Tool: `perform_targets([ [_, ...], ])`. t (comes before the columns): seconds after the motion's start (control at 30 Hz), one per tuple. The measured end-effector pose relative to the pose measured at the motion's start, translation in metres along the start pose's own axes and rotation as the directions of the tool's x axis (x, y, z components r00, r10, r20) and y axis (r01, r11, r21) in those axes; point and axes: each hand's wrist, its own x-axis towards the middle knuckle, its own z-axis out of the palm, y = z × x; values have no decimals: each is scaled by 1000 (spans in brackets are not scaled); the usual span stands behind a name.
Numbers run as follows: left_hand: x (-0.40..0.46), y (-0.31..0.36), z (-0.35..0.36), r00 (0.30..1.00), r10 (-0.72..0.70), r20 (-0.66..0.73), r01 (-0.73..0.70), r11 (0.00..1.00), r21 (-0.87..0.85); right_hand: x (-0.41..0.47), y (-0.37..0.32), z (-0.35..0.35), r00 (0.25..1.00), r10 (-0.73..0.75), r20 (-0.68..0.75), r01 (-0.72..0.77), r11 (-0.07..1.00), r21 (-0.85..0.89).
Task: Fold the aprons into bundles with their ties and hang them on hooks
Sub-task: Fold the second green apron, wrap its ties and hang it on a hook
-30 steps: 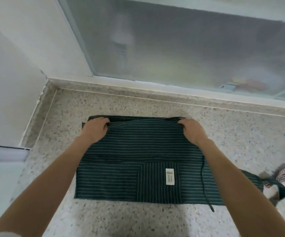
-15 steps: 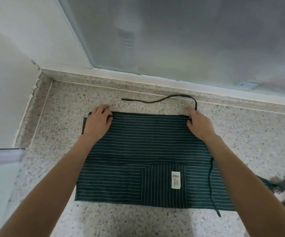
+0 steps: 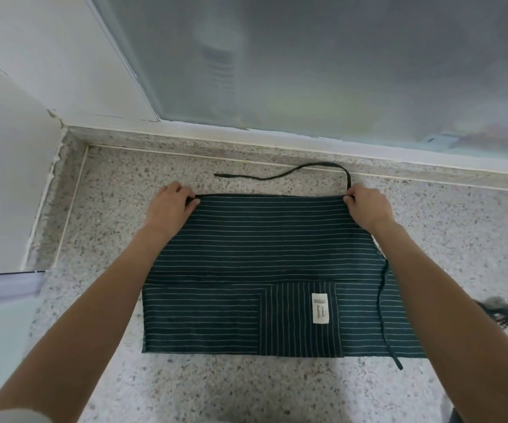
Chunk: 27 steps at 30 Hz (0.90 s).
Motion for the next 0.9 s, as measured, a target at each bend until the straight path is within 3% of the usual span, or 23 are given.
perform_targets([
  [0.13, 6, 1, -1, 1000, -28, 5, 28, 999, 33, -3, -10, 3, 999, 42, -34, -46, 993, -112],
  [0.27, 2, 15, 3, 985, -7, -170, 33, 988, 148, -25, -4, 19, 959, -14, -283, 6, 1000, -27],
  [0.33, -5, 34, 8, 963, 92, -253, -60, 990, 129, -45, 5, 27, 913, 30, -407, 6, 996, 87],
  [0.43, -23, 82, 24, 933, 270, -240, -278, 960, -2, -89, 19, 39, 866, 171, -470, -70, 972, 225],
  [0.5, -37, 123, 36, 912, 383, -147, -399, 912, -97, -127, 29, 50, 848, 296, -440, -192, 945, 266],
  [0.57, -51, 163, 47, 887, 455, 75, -441, 885, -148, -163, 38, 65, 831, 418, -367, -337, 903, 265],
  [0.67, -71, 212, 65, 812, 456, 366, -471, 881, -52, -199, 52, 84, 822, 537, -187, -486, 835, 259],
  [0.77, -82, 227, 79, 779, 418, 467, -489, 871, 38, -206, 60, 85, 827, 562, -19, -537, 800, 266],
  [0.83, -86, 223, 82, 778, 401, 483, -479, 877, 44, -206, 66, 77, 859, 511, -6, -494, 834, 246],
  [0.9, -91, 214, 80, 779, 397, 485, -475, 879, 44, -198, 78, 62, 865, 499, -49, -457, 825, 331],
])
